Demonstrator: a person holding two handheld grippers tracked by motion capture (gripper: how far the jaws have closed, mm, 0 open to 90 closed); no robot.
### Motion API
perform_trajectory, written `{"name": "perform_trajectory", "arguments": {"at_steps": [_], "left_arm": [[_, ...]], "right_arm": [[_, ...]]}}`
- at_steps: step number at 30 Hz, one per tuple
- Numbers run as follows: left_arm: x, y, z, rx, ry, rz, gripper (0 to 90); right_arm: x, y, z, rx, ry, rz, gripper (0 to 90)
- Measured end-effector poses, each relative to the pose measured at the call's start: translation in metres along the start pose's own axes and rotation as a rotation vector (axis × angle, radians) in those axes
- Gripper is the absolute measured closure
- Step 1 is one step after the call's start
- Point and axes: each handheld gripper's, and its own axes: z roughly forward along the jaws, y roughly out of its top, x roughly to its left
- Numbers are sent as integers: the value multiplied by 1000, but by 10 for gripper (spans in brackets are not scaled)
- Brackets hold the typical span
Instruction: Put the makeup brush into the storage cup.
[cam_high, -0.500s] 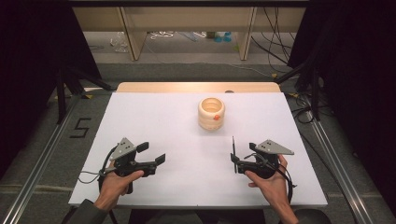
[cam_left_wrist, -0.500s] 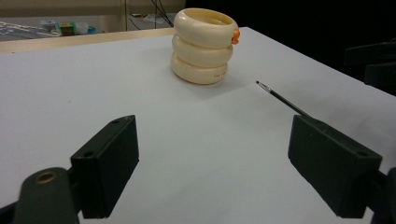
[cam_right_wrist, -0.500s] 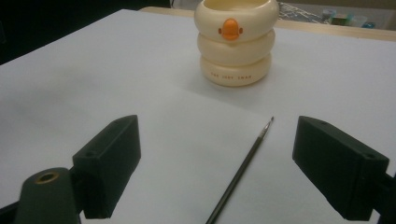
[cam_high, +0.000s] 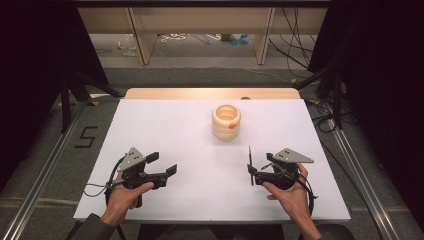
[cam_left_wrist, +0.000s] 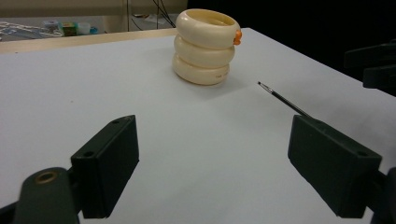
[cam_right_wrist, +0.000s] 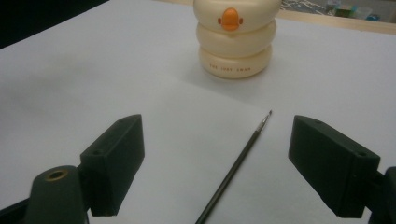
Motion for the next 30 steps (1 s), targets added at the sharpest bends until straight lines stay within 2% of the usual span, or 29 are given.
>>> {"name": "perform_trajectory", "arguments": {"at_steps": [1, 3, 6, 10, 11, 15, 16, 17, 19, 20, 21, 23, 24, 26, 28, 29, 30], "left_arm": [[0, 0, 0, 2, 0, -1, 159], [0, 0, 0, 2, -4, -1, 160], [0, 0, 0, 2, -2, -2, 160], [0, 0, 0, 2, 5, -4, 160], [0, 0, 0, 2, 4, -6, 160], [0, 0, 1, 7, 0, -4, 160], [0, 0, 1, 9, 0, -5, 160], [0, 0, 1, 9, 0, -5, 160], [1, -1, 1, 3, -4, -8, 160], [1, -1, 1, 4, -2, -6, 160], [1, 0, 1, 10, 5, -7, 161], [1, 0, 1, 10, 3, -7, 161], [1, 0, 1, 10, 2, -8, 161], [1, 0, 1, 11, 2, -8, 161], [1, 0, 1, 12, 1, -7, 161], [1, 0, 1, 12, 1, -8, 161], [1, 0, 1, 13, 1, -9, 161]], "right_arm": [[-3, 1, 0, 11, -18, -22, 193], [-3, 2, 0, 28, -4, -10, 194], [-6, 5, 1, 18, -11, -18, 196], [-11, 11, 4, 51, -4, -37, 203], [-12, 12, 4, 75, 7, -27, 208], [-20, 18, 8, 105, -15, -39, 223], [-24, 22, 11, 133, -10, -29, 225], [-24, 22, 11, 133, -10, -29, 225], [-27, 25, 14, 156, -4, -33, 233], [-30, 28, 19, 173, -9, -53, 236], [-28, 31, 18, 208, -16, -21, 237], [-29, 32, 21, 209, -13, -31, 246], [-30, 34, 25, 220, -23, -61, 253], [-30, 36, 27, 241, -19, -49, 253], [-31, 40, 33, 261, -11, -63, 253], [-33, 40, 36, 259, -4, -88, 253], [-33, 41, 37, 272, -9, -80, 253]]}}
